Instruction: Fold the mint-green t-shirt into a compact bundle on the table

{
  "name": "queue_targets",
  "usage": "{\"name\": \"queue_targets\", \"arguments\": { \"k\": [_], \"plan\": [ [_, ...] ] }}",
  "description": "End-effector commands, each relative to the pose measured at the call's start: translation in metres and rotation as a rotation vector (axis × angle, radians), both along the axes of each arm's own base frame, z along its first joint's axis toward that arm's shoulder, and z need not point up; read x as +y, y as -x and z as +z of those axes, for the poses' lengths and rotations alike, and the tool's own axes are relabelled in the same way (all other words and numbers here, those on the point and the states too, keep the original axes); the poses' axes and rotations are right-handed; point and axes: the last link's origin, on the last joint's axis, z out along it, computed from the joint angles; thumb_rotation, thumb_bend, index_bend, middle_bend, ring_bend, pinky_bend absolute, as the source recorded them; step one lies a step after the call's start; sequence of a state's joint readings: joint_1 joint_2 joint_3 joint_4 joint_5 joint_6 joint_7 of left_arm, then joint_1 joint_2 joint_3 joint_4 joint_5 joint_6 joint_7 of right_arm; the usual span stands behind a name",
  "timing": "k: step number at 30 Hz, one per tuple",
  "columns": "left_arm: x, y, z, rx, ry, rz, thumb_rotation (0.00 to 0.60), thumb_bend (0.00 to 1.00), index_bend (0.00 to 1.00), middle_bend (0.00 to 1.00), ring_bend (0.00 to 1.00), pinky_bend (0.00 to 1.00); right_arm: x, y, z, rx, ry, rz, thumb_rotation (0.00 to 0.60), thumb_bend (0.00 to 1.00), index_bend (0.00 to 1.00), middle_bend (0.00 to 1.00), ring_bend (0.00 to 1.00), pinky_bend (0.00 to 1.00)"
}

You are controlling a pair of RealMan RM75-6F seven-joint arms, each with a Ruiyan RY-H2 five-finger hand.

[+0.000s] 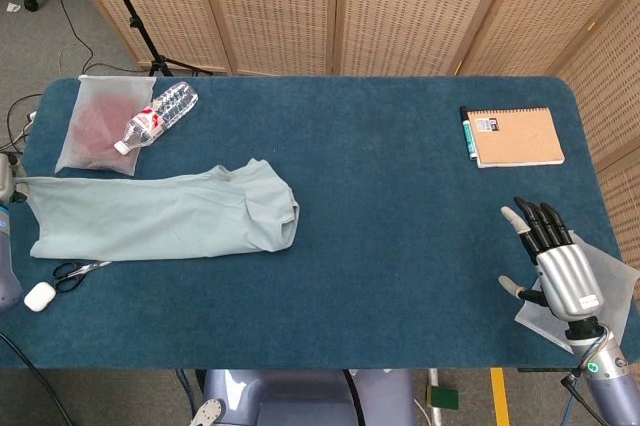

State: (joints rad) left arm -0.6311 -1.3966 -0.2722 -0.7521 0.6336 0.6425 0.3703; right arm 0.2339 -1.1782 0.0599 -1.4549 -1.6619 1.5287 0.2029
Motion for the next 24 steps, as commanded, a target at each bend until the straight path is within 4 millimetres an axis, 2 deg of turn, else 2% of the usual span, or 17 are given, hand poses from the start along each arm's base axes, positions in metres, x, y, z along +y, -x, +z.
{"name": "queue_targets", "arguments": {
  "k": [1, 8, 13, 16, 24],
  "plan": [
    [0.0, 0.011, 0.008, -0.005, -0.012, 0.039, 0.6, 0.63, 0.81, 0.0, 0.0, 0.0, 0.0, 0.0, 0.0, 0.002, -0.001, 0.0, 0.6, 0.0, 0.0, 0.0, 0.0, 0.0],
    [0.0, 0.019, 0.008, -0.027, -0.013, 0.061, 0.6, 0.63, 0.81, 0.0, 0.0, 0.0, -0.001, -0.001, -0.002, 0.003, -0.004, 0.0, 0.6, 0.0, 0.0, 0.0, 0.0, 0.0],
    [0.0, 0.011, 0.004, -0.077, -0.009, 0.02, 0.6, 0.63, 0.81, 0.0, 0.0, 0.0, -0.001, -0.001, -0.001, 0.0, -0.001, -0.001, 0.6, 0.0, 0.0, 0.0, 0.0, 0.0],
    [-0.002, -0.002, 0.002, -0.12, -0.004, -0.041, 0.6, 0.63, 0.81, 0.0, 0.0, 0.0, 0.0, -0.001, 0.0, -0.002, 0.001, 0.002, 0.6, 0.0, 0.0, 0.0, 0.0, 0.0],
    [-0.021, -0.062, -0.004, -0.214, 0.032, -0.307, 0.6, 0.64, 0.81, 0.0, 0.0, 0.0, 0.001, -0.001, 0.003, -0.01, 0.006, 0.004, 0.6, 0.0, 0.0, 0.0, 0.0, 0.0]
  ]
}}
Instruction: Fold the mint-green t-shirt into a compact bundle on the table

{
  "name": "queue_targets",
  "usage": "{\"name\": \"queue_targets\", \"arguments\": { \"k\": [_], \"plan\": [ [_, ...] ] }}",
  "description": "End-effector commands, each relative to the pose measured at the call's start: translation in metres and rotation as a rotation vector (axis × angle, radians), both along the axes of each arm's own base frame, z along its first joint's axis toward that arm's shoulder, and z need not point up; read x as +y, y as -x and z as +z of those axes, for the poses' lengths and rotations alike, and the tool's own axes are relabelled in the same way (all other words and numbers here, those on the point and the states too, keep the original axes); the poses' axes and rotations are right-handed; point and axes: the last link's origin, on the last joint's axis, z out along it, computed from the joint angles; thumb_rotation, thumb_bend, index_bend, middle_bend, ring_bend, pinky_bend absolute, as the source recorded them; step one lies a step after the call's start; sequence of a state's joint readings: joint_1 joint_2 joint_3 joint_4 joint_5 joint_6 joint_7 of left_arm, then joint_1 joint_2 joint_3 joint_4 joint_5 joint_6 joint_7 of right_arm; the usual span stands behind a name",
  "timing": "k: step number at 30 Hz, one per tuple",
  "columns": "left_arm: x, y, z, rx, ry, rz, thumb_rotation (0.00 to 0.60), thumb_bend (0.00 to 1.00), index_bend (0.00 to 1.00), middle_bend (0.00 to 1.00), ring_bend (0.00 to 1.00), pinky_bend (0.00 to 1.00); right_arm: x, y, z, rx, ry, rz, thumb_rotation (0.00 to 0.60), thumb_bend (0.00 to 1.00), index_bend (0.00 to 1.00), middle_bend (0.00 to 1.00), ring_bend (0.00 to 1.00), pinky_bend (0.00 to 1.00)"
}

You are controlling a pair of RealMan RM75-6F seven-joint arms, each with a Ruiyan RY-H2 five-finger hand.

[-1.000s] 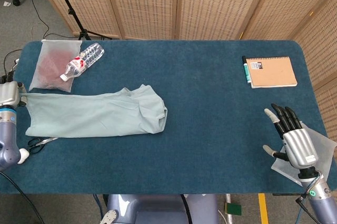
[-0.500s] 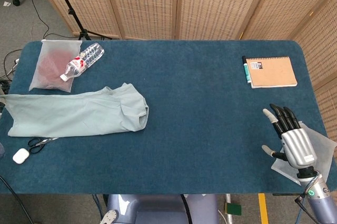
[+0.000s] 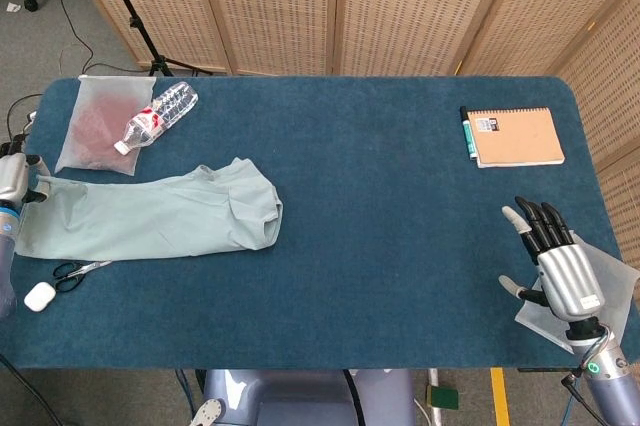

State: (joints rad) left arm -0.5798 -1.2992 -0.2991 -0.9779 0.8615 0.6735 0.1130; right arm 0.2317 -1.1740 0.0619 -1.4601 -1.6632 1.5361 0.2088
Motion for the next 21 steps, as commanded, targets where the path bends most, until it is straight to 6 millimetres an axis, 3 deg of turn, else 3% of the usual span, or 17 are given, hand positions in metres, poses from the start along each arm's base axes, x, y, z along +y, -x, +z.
{"name": "queue_targets", "arguments": {
  "k": [1, 6, 13, 21],
  "plan": [
    [-0.014, -0.038, 0.006, -0.045, -0.014, -0.186, 0.6, 0.64, 0.81, 0.0, 0.0, 0.0, 0.0, 0.0, 0.001, -0.003, 0.002, 0.001, 0.6, 0.0, 0.0, 0.0, 0.0, 0.0],
    [-0.017, -0.073, -0.01, -0.083, -0.002, -0.331, 0.6, 0.64, 0.81, 0.0, 0.0, 0.0, 0.001, 0.0, 0.003, -0.009, 0.004, 0.001, 0.6, 0.0, 0.0, 0.0, 0.0, 0.0],
    [-0.006, -0.119, -0.045, -0.153, 0.016, -0.472, 0.6, 0.64, 0.81, 0.0, 0.0, 0.0, 0.001, 0.0, 0.006, -0.018, 0.01, 0.001, 0.6, 0.0, 0.0, 0.0, 0.0, 0.0],
    [0.012, -0.149, -0.082, -0.163, 0.052, -0.495, 0.6, 0.64, 0.81, 0.0, 0.0, 0.0, 0.001, 0.002, 0.01, -0.028, 0.015, -0.002, 0.6, 0.0, 0.0, 0.0, 0.0, 0.0]
  ]
}}
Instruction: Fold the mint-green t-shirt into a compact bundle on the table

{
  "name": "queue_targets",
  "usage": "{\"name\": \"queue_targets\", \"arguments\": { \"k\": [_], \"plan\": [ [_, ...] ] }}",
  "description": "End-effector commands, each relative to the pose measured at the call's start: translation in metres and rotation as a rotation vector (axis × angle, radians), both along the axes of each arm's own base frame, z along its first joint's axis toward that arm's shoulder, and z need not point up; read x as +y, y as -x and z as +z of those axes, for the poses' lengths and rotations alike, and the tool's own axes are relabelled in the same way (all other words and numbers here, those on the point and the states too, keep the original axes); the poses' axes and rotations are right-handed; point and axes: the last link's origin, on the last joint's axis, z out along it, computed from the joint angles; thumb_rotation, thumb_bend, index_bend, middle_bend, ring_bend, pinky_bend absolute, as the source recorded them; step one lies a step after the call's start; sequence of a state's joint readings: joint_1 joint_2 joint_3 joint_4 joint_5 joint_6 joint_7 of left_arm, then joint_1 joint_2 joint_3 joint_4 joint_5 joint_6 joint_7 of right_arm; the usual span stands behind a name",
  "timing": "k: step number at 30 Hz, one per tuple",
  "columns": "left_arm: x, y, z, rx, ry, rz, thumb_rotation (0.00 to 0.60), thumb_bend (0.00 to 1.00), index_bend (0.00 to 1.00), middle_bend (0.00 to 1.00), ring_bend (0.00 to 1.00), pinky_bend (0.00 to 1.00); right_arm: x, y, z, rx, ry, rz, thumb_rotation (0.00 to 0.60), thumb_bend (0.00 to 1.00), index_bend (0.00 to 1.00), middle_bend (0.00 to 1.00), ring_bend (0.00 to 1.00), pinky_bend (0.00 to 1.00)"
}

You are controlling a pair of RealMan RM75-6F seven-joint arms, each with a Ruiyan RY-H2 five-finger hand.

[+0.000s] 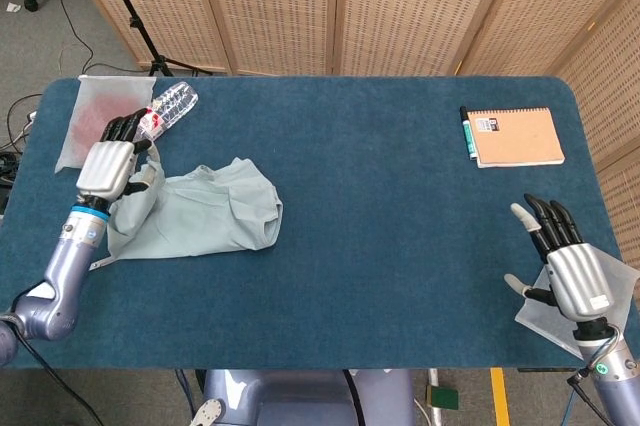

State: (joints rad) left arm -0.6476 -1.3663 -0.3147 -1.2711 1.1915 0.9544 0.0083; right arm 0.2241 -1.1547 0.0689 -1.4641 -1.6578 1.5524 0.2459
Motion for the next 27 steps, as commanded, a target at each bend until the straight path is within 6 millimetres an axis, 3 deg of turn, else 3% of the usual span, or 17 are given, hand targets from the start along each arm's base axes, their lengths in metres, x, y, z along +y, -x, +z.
{"name": "queue_targets", "arguments": {
  "k": [1, 13, 27],
  "plan": [
    [0.01, -0.014, -0.015, 0.005, 0.011, -0.007, 0.6, 0.64, 0.81, 0.0, 0.0, 0.0, 0.0, 0.0, 0.001, -0.003, 0.003, -0.001, 0.6, 0.0, 0.0, 0.0, 0.0, 0.0],
    [0.034, -0.05, -0.05, 0.054, 0.033, -0.049, 0.6, 0.64, 0.81, 0.0, 0.0, 0.0, -0.004, 0.003, 0.006, -0.014, 0.011, -0.013, 0.6, 0.0, 0.0, 0.0, 0.0, 0.0],
    [0.046, -0.079, -0.087, 0.083, 0.076, -0.087, 0.6, 0.64, 0.81, 0.0, 0.0, 0.0, -0.007, 0.006, 0.008, -0.021, 0.014, -0.029, 0.6, 0.0, 0.0, 0.0, 0.0, 0.0]
  ]
}}
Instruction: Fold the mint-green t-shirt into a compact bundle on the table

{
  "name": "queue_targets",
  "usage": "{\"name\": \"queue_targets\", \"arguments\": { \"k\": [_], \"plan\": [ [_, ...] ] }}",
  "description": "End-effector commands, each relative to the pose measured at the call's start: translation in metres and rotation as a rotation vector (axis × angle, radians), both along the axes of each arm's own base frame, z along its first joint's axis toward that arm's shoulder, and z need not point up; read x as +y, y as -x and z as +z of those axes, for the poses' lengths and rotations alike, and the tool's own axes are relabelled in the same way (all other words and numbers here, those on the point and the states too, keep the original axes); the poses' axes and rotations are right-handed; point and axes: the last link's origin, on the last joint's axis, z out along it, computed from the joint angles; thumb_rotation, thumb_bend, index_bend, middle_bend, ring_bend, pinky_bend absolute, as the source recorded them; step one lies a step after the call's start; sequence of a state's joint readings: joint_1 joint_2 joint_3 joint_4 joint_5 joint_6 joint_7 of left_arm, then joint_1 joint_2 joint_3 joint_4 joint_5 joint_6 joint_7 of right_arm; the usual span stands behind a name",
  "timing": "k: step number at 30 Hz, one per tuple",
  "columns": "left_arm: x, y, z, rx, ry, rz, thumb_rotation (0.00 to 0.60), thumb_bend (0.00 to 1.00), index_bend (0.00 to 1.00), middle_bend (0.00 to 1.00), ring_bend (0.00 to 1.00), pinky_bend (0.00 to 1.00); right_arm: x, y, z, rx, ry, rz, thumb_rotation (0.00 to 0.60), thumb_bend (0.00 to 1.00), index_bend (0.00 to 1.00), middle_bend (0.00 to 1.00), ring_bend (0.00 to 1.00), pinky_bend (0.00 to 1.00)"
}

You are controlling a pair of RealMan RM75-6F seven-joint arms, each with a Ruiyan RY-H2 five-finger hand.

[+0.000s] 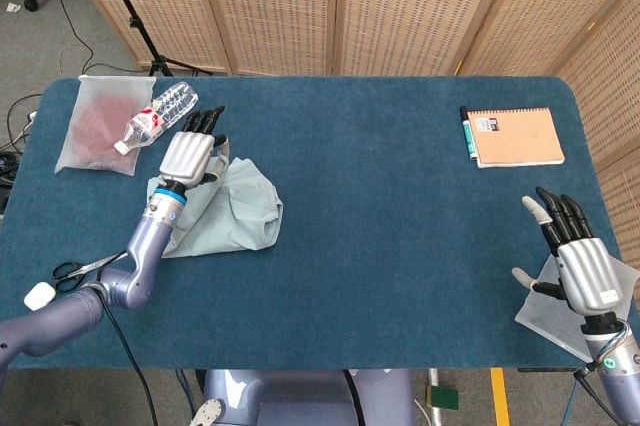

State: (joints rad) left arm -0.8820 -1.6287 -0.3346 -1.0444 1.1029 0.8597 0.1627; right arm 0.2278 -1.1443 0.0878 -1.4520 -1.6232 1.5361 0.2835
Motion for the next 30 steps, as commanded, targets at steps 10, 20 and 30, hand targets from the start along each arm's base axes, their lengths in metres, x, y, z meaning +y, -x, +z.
{"name": "queue_targets", "arguments": {
  "k": [10, 20, 30],
  "plan": [
    [0.009, -0.015, -0.035, 0.022, 0.041, -0.001, 0.6, 0.64, 0.81, 0.0, 0.0, 0.0, -0.002, 0.001, 0.0, 0.0, -0.001, -0.009, 0.6, 0.0, 0.0, 0.0, 0.0, 0.0],
    [0.011, -0.019, -0.059, 0.009, 0.076, -0.008, 0.6, 0.63, 0.81, 0.0, 0.0, 0.0, -0.005, 0.003, 0.001, -0.003, 0.001, -0.019, 0.6, 0.0, 0.0, 0.0, 0.0, 0.0],
    [0.008, -0.022, -0.071, -0.056, 0.102, -0.012, 0.6, 0.46, 0.39, 0.0, 0.0, 0.0, -0.005, 0.004, 0.002, -0.006, 0.0, -0.022, 0.6, 0.0, 0.0, 0.0, 0.0, 0.0]
  ]
}}
